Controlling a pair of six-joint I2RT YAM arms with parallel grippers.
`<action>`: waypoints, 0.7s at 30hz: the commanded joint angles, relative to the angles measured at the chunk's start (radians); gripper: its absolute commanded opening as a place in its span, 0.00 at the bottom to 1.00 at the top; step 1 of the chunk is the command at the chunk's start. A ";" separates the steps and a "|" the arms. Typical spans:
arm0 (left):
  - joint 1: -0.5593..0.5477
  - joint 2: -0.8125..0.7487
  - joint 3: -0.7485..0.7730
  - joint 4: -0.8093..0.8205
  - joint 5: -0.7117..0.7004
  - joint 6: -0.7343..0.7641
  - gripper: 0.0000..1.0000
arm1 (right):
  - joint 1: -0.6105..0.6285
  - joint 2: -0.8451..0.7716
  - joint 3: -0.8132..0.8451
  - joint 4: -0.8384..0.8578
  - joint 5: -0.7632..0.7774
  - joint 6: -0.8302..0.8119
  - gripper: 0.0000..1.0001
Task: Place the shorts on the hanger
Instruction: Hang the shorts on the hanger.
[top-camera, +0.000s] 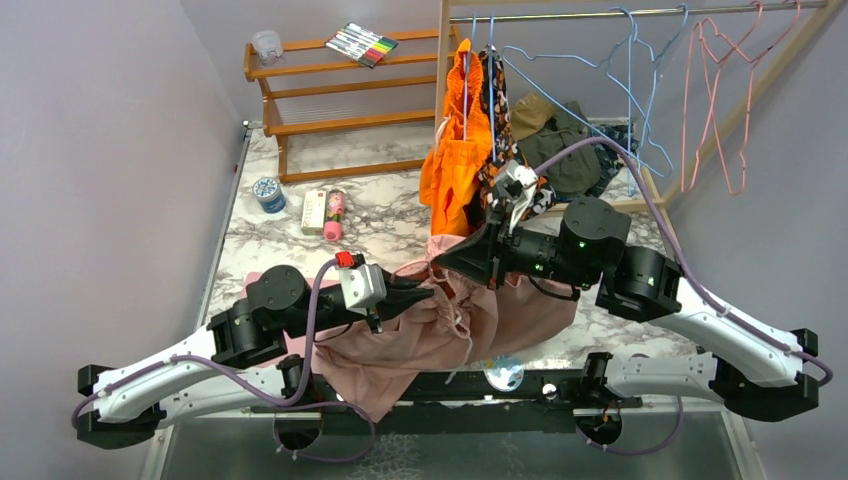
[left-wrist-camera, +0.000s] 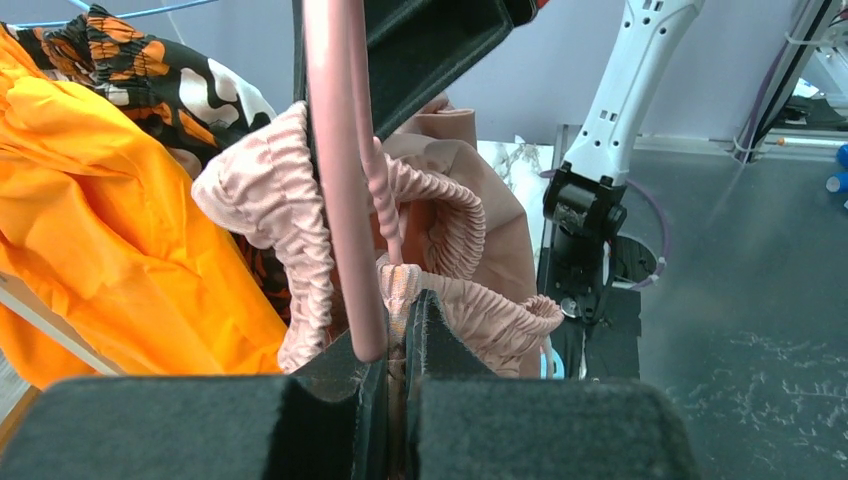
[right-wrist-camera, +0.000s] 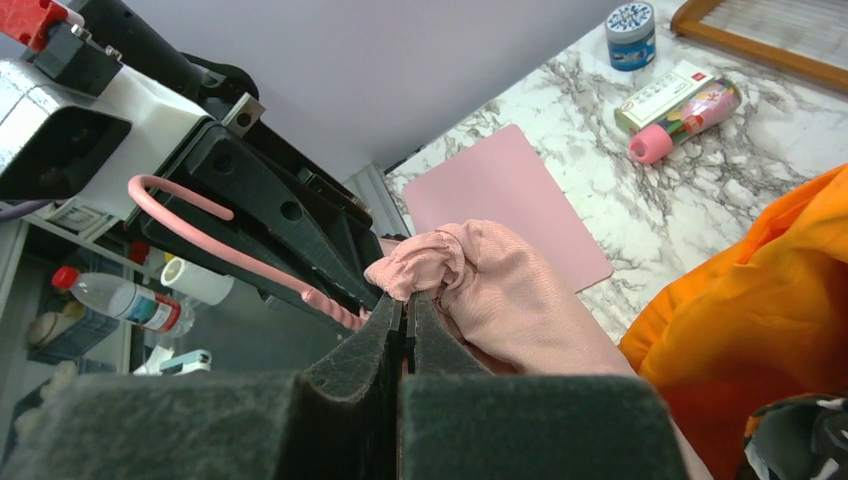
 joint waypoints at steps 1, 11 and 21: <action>0.001 -0.021 -0.025 0.114 -0.012 -0.034 0.00 | 0.001 -0.004 -0.041 0.031 -0.059 0.008 0.01; 0.001 -0.070 -0.070 0.153 -0.071 -0.051 0.00 | 0.002 -0.060 -0.098 -0.036 -0.070 -0.002 0.02; 0.002 -0.065 -0.085 0.163 -0.057 -0.068 0.00 | 0.002 -0.074 -0.035 -0.110 -0.074 -0.055 0.55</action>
